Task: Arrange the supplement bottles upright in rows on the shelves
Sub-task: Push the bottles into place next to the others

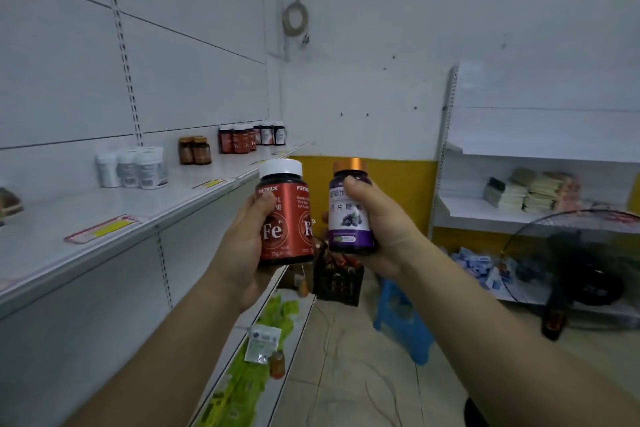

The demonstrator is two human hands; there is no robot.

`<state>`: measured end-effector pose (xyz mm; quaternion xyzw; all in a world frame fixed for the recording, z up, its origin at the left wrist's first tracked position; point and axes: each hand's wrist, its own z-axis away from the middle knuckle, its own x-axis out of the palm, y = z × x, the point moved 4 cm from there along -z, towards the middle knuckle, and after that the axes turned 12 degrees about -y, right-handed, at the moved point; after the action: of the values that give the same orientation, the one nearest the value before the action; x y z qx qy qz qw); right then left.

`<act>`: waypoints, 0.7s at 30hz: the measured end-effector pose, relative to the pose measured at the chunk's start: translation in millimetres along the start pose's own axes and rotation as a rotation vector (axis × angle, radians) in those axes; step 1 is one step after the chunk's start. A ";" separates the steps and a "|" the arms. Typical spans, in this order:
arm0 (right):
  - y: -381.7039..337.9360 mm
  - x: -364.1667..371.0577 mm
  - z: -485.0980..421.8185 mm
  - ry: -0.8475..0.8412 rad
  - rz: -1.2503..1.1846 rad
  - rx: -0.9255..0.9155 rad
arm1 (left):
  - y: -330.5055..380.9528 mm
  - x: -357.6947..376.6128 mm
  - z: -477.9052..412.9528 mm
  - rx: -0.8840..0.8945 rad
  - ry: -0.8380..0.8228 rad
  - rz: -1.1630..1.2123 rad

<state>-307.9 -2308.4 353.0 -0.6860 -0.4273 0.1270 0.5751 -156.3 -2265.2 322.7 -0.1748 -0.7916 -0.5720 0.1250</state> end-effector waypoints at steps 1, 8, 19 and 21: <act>-0.5 -17.9 -19.6 -0.008 0.037 -0.015 | -7.5 -3.5 -22.6 0.002 0.010 -0.008; -3.5 -115.0 -168.4 -0.127 0.049 0.020 | -22.7 -41.9 -164.2 0.043 0.147 -0.029; 56.3 -204.8 -394.9 -0.204 0.035 0.036 | -29.5 -155.6 -344.2 0.185 0.314 -0.060; 66.5 -222.8 -438.3 -0.207 0.068 0.010 | -30.5 -182.2 -380.6 0.239 0.352 -0.062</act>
<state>-121.1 -2768.0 356.9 -0.6803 -0.4604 0.2188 0.5267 -4.5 -2659.5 343.5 -0.0319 -0.8247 -0.4995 0.2634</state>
